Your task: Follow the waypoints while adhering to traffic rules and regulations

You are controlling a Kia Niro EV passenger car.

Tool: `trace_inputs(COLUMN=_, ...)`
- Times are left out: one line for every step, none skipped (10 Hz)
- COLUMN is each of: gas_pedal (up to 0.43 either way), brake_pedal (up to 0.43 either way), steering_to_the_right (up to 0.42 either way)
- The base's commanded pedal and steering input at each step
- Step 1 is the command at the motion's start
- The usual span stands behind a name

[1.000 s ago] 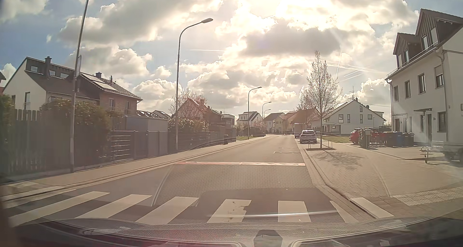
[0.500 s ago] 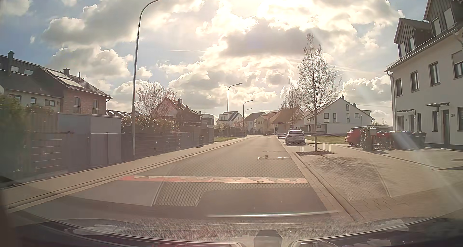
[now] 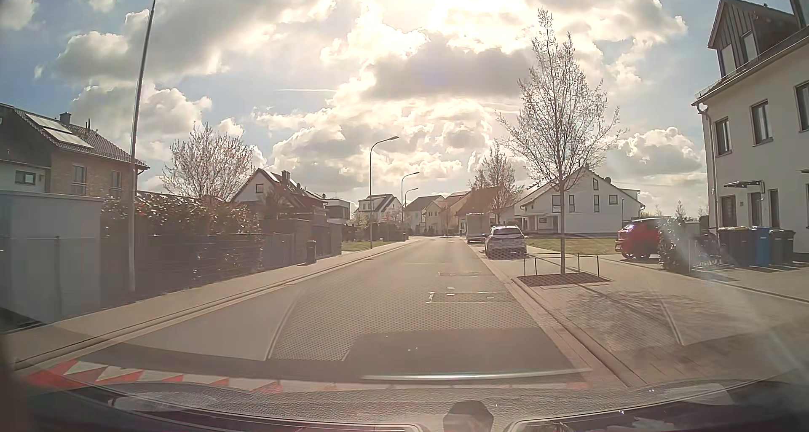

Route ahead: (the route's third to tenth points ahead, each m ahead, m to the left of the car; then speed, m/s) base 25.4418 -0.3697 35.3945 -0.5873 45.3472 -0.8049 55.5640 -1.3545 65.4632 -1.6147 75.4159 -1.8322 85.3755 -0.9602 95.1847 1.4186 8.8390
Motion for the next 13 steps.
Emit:
trace_inputs(gas_pedal=0.22, brake_pedal=0.0, steering_to_the_right=0.022)
trace_inputs(gas_pedal=0.22, brake_pedal=0.0, steering_to_the_right=0.017)
trace_inputs(gas_pedal=0.22, brake_pedal=0.0, steering_to_the_right=0.01)
trace_inputs(gas_pedal=0.22, brake_pedal=0.0, steering_to_the_right=0.008)
trace_inputs(gas_pedal=0.22, brake_pedal=0.0, steering_to_the_right=0.007)
trace_inputs(gas_pedal=0.22, brake_pedal=0.0, steering_to_the_right=0.006)
trace_inputs(gas_pedal=0.22, brake_pedal=0.0, steering_to_the_right=0.006)
trace_inputs(gas_pedal=0.22, brake_pedal=0.0, steering_to_the_right=0.006)
trace_inputs(gas_pedal=0.22, brake_pedal=0.0, steering_to_the_right=0.006)
trace_inputs(gas_pedal=0.209, brake_pedal=0.0, steering_to_the_right=0.006)
trace_inputs(gas_pedal=0.209, brake_pedal=0.0, steering_to_the_right=0.006)
trace_inputs(gas_pedal=0.209, brake_pedal=0.0, steering_to_the_right=0.006)
trace_inputs(gas_pedal=0.209, brake_pedal=0.0, steering_to_the_right=0.006)
